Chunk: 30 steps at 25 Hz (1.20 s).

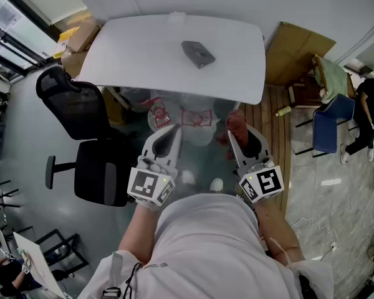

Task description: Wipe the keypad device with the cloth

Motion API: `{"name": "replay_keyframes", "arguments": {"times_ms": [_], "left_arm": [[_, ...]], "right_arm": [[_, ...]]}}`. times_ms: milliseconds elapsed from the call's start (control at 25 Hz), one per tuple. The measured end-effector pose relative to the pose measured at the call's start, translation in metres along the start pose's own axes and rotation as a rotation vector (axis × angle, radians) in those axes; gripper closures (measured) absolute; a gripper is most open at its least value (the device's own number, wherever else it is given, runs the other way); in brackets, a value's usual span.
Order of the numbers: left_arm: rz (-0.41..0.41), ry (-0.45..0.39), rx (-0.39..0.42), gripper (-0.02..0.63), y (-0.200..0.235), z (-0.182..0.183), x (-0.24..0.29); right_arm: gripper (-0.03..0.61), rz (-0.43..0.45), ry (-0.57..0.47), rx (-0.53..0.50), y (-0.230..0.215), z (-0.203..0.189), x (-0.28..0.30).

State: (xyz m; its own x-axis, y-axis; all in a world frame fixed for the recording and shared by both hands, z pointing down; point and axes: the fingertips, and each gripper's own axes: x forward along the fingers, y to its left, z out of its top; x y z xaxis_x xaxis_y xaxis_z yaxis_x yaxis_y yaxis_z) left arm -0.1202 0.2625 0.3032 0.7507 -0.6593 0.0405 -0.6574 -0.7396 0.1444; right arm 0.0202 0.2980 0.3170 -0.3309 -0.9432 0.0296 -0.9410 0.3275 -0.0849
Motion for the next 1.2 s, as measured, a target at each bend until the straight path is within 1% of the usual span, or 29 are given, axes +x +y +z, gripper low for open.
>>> {"name": "replay_keyframes", "arguments": {"times_ms": [120,320,480,720,960,1080,1200], "left_arm": [[-0.015,0.009,0.002,0.603,0.011,-0.002,0.003],[-0.036,0.030,-0.019,0.603,0.037,-0.009,0.006],[-0.052,0.049,-0.016,0.603,0.060,-0.015,0.009],[-0.031,0.091,-0.089,0.603,0.098,-0.033,0.015],[0.002,0.148,-0.085,0.603,0.120,-0.053,0.037],[0.033,0.169,-0.078,0.603,0.131,-0.062,0.064],[0.080,0.177,-0.079,0.603,0.142,-0.064,0.103]], "right_arm": [[0.456,0.000,0.007,-0.012,0.005,-0.001,0.012],[0.456,-0.018,0.035,-0.025,0.011,-0.007,0.035],[0.455,-0.049,0.040,-0.003,0.011,-0.009,0.053],[0.454,-0.085,0.039,0.027,-0.002,-0.014,0.077],[0.454,-0.085,0.058,0.048,-0.036,-0.023,0.113],[0.454,-0.064,0.056,0.072,-0.065,-0.030,0.141],[0.454,-0.017,0.074,0.073,-0.096,-0.032,0.173]]}}
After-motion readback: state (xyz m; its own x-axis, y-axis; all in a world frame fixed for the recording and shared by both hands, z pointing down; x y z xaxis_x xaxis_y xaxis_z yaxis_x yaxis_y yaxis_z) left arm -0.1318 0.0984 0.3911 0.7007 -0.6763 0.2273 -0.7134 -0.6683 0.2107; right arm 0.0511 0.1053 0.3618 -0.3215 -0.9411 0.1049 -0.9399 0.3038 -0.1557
